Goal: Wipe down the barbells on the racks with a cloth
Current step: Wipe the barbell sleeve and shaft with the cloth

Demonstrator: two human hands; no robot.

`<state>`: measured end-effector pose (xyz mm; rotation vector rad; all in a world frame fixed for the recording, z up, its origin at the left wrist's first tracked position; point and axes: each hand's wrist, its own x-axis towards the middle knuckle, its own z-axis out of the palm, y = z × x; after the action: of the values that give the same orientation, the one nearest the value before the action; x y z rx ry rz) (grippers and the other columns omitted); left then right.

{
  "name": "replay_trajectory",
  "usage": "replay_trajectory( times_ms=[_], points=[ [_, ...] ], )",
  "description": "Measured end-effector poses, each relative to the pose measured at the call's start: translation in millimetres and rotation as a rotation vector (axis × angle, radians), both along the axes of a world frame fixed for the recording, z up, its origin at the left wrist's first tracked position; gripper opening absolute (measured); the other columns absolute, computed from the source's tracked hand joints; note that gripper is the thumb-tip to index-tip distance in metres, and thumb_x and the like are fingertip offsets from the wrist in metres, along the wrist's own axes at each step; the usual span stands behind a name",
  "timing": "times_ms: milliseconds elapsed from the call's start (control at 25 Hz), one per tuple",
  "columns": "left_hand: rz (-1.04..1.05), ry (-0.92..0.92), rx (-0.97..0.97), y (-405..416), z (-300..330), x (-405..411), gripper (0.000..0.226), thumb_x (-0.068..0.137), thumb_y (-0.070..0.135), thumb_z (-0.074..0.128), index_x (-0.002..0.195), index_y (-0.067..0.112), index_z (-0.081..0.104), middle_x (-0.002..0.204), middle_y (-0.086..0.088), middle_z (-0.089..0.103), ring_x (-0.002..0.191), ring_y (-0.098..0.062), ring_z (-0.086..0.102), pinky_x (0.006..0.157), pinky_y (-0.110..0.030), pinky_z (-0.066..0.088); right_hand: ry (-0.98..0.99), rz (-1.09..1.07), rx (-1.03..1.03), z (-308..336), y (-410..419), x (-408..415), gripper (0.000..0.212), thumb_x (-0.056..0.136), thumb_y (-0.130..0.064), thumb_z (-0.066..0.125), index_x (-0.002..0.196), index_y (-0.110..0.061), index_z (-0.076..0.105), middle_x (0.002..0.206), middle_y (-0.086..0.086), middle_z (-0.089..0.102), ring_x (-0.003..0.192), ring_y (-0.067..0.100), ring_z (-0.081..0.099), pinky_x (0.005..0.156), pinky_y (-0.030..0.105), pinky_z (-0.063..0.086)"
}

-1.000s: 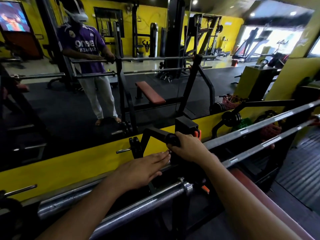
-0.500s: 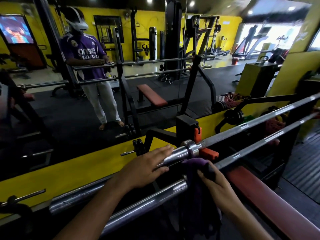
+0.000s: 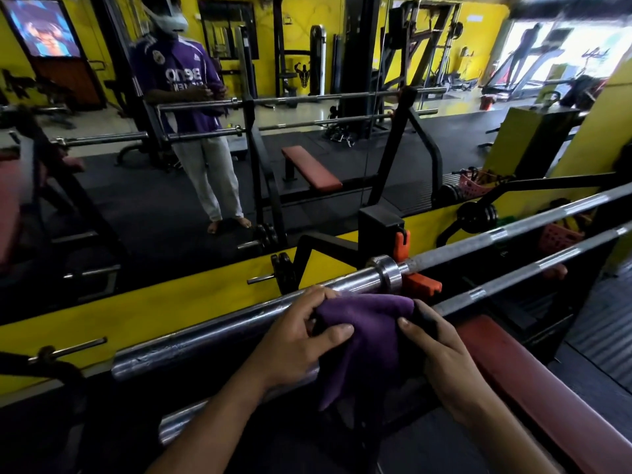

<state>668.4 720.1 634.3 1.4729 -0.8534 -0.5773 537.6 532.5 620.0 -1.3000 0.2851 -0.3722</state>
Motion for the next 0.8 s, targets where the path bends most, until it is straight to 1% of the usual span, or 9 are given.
replay_trajectory(
  times_ms=[120,200,280,360,440,560,640,720,800],
  points=[
    [0.035,0.188,-0.011,-4,5,-11,0.022,0.097,0.009,0.061,0.118,0.015,0.055,0.091,0.006,0.066,0.089,-0.009,0.063,0.078,-0.023,0.053,-0.038,0.098,0.058,-2,-9,-7,0.04,0.089,-0.023,0.073,0.123,-0.004,0.062,0.113,0.021,0.066,0.102,0.032,0.061,0.08,0.035,0.054],
    [0.09,0.225,-0.005,-15,5,-19,0.03,0.099,0.007,0.056,0.12,0.029,0.056,0.095,0.005,0.068,0.087,-0.011,0.065,0.076,-0.027,0.054,0.036,0.128,0.236,-5,-9,-13,0.085,0.056,-0.045,0.093,0.123,-0.002,0.061,0.109,0.019,0.07,0.094,0.03,0.068,0.071,0.031,0.057],
    [0.159,0.25,-0.002,-26,6,-25,0.038,0.102,0.011,0.054,0.125,0.041,0.056,0.11,0.004,0.07,0.096,-0.016,0.068,0.087,-0.035,0.058,0.232,0.112,0.408,-14,4,-21,0.114,0.016,-0.048,0.101,0.115,-0.006,0.064,0.099,0.016,0.076,0.082,0.027,0.075,0.059,0.03,0.059],
    [0.217,0.147,0.059,-31,3,-28,0.039,0.105,0.02,0.053,0.129,0.05,0.051,0.122,0.01,0.066,0.111,-0.014,0.066,0.1,-0.043,0.054,0.303,0.151,0.372,-20,20,-20,0.102,0.028,-0.04,0.102,0.117,-0.006,0.064,0.102,0.016,0.077,0.086,0.026,0.076,0.063,0.031,0.06],
    [0.231,-0.007,0.133,-29,1,-24,0.039,0.105,0.03,0.053,0.135,0.054,0.045,0.13,0.024,0.058,0.121,-0.005,0.059,0.105,-0.043,0.05,0.295,0.083,0.317,-16,25,-11,0.062,0.062,-0.025,0.092,0.117,-0.008,0.067,0.105,0.014,0.077,0.092,0.024,0.075,0.069,0.031,0.06],
    [0.28,-0.303,0.207,-7,0,-3,0.049,0.102,0.032,0.057,0.146,0.047,0.039,0.14,0.024,0.051,0.128,0.001,0.052,0.105,-0.035,0.05,0.205,-0.129,0.215,-7,7,4,0.032,0.065,-0.018,0.082,0.096,-0.017,0.075,0.093,0.001,0.079,0.084,0.015,0.075,0.064,0.021,0.057],
    [0.308,-0.612,0.328,20,0,20,0.049,0.103,0.034,0.053,0.15,0.04,0.039,0.144,0.024,0.047,0.132,0.003,0.047,0.107,-0.028,0.045,0.128,-0.227,0.127,4,-5,14,0.011,0.08,-0.016,0.074,0.091,-0.02,0.077,0.087,-0.006,0.078,0.085,0.011,0.074,0.064,0.019,0.056],
    [0.246,-0.837,0.457,54,0,40,0.046,0.105,0.043,0.047,0.15,0.041,0.039,0.147,0.033,0.039,0.134,0.009,0.04,0.109,-0.022,0.039,0.072,-0.3,-0.008,12,-8,25,0.006,0.094,-0.02,0.068,0.091,-0.021,0.073,0.083,-0.006,0.076,0.08,0.008,0.071,0.067,0.027,0.058],
    [0.136,-0.937,0.542,86,-3,55,0.047,0.105,0.051,0.039,0.151,0.043,0.036,0.151,0.036,0.031,0.138,0.011,0.035,0.109,-0.022,0.04,0.05,-0.32,-0.338,18,-10,48,0.014,0.097,-0.032,0.065,0.094,-0.019,0.067,0.086,0.003,0.072,0.083,0.014,0.068,0.074,0.041,0.057]
  ],
)
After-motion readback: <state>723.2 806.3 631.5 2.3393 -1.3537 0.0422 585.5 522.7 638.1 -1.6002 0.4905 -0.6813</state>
